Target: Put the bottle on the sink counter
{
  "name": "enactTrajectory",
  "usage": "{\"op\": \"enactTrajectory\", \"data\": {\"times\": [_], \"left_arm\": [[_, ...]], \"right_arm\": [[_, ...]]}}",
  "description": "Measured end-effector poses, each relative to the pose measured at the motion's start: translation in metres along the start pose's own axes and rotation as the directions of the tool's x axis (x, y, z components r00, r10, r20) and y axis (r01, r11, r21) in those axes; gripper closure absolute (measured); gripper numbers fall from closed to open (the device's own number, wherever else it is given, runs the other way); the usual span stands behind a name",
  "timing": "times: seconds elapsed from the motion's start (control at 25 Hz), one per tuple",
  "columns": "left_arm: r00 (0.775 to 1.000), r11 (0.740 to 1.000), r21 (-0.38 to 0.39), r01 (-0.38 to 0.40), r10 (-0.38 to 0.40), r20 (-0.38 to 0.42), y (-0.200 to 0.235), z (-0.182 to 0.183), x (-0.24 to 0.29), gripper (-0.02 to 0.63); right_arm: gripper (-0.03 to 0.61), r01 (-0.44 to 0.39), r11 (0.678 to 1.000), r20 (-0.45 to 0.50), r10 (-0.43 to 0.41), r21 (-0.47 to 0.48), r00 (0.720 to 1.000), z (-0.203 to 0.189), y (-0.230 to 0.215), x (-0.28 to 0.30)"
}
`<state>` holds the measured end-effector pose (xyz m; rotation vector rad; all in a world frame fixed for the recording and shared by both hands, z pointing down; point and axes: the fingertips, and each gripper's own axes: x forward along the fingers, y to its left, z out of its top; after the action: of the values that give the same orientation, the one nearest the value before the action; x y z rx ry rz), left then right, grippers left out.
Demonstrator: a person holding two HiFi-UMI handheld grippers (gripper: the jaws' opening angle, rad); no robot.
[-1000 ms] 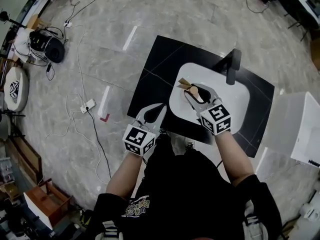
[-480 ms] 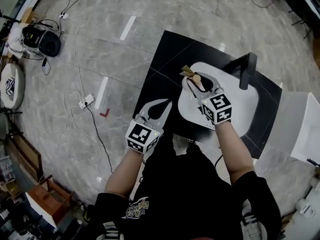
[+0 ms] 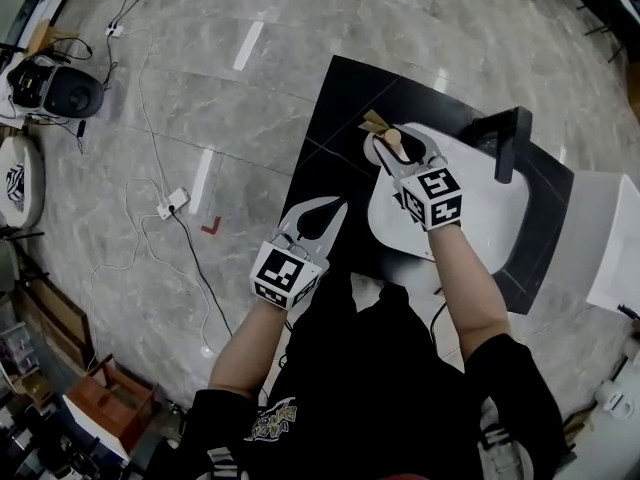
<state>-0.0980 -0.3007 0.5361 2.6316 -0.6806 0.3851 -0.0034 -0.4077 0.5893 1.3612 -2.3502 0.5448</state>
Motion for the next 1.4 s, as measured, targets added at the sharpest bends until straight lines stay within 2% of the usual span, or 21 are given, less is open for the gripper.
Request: {"op": "enactTrajectory", "data": {"times": [0.44, 0.6, 0.8, 1.4], "left_arm": [[1.000, 1.000, -0.002, 0.014, -0.015, -0.021, 0.022, -0.004, -0.002, 0.614], [0.998, 1.000, 0.011, 0.011, -0.010, -0.055, 0.029, -0.003, -0.007, 0.612], [1.000, 1.000, 0.020, 0.003, -0.003, -0.001, 0.039, -0.001, -0.008, 0.613], [0.999, 1.000, -0.006, -0.007, 0.007, -0.039, 0.052, -0.011, -0.022, 0.612]], "right_arm": [[0.414, 0.018, 1.000, 0.002, -0.018, -0.009, 1.000, 0.012, -0.013, 0.043], [0.415, 0.022, 0.999, 0.008, -0.022, -0.027, 1.000, 0.017, -0.014, 0.053], [0.414, 0.022, 0.999, 0.009, -0.022, -0.048, 1.000, 0.020, -0.016, 0.064], [0.414, 0.025, 0.997, 0.037, -0.022, -0.079, 0.999, 0.024, -0.012, 0.085]]}}
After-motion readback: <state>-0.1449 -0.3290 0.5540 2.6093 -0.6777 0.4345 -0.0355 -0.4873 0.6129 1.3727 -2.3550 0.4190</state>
